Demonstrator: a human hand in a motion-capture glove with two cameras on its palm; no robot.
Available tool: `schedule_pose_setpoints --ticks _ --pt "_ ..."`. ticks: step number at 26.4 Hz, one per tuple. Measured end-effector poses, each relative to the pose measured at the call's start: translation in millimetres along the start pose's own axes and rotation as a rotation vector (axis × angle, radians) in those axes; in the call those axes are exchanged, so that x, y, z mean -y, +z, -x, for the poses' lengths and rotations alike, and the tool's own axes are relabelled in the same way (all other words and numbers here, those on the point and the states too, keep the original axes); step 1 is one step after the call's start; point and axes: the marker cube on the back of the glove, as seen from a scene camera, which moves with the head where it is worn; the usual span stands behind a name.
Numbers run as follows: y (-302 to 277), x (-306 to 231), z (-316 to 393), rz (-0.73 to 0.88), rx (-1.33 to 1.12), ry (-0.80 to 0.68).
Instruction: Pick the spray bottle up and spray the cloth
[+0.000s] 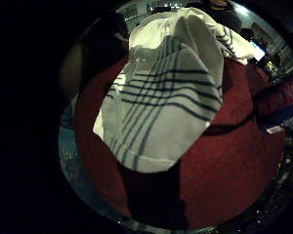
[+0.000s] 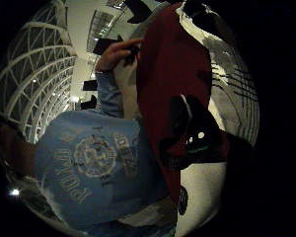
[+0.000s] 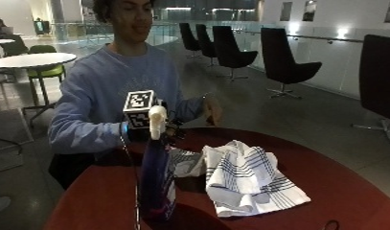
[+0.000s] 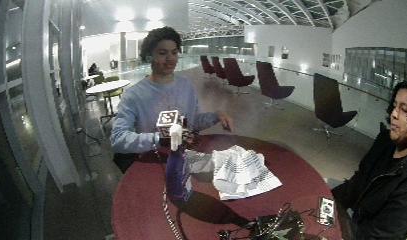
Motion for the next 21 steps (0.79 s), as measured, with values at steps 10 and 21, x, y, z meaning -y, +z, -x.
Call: schedule_pose_setpoints --ticks 10,21 --pt "-8.8 0.8 -1.5 -0.024 -0.018 0.005" --pt "-9.0 3.6 -5.7 -0.026 -0.043 0.021"
